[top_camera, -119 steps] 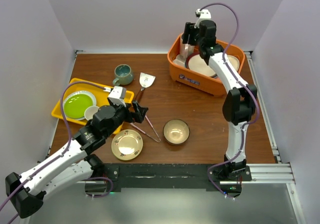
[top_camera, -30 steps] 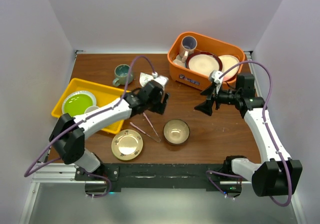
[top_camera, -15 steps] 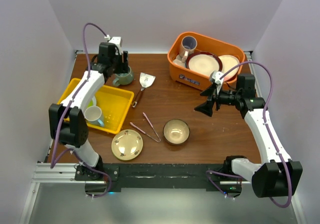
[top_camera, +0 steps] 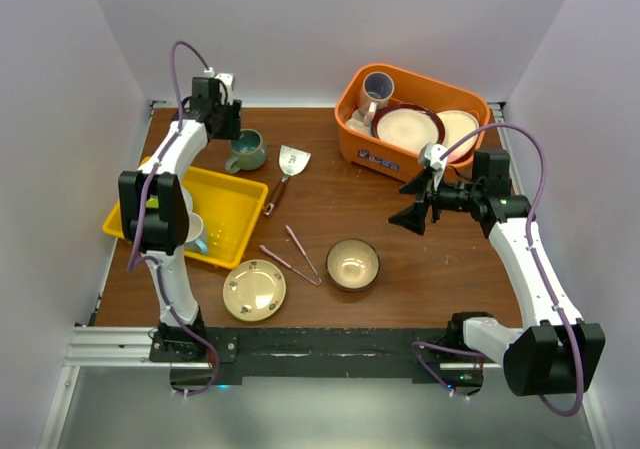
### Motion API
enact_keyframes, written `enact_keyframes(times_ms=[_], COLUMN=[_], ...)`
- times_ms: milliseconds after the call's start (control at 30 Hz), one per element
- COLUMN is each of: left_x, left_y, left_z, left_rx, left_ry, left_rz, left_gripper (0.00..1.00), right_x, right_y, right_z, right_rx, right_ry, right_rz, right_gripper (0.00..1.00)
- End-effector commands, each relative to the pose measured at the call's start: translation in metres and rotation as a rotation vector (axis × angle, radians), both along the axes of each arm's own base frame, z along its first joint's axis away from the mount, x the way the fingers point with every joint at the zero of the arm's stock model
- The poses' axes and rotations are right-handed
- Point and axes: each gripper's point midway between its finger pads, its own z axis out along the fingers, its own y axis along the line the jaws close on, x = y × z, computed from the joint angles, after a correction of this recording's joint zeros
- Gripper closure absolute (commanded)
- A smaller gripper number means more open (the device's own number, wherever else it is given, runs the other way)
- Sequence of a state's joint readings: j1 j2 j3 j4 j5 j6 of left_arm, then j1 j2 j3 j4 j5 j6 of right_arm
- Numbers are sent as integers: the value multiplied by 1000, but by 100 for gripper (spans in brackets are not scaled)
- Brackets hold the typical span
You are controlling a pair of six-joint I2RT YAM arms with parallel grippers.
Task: Place the mixed dishes into the plastic bin
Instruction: Pick up the cup at the center of the board.
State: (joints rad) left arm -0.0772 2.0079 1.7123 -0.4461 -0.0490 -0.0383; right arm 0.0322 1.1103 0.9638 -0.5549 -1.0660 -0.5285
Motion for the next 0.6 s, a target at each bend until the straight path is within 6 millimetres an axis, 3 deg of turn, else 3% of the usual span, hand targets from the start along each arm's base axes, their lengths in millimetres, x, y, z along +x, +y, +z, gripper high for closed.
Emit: enact_keyframes(times_ms=[0, 567], left_x=[16, 33], left_y=[0, 0], left_z=[5, -50], left_rx=[-6, -12], left_ry=[-21, 80], left_rz=[-41, -45], left_gripper=[39, 52], right_x=[1, 2], right_y=[1, 1], right_z=[13, 11], right_rx=[8, 9], right_ry=[-50, -38], right_rz=[20, 23], right_gripper=[10, 10])
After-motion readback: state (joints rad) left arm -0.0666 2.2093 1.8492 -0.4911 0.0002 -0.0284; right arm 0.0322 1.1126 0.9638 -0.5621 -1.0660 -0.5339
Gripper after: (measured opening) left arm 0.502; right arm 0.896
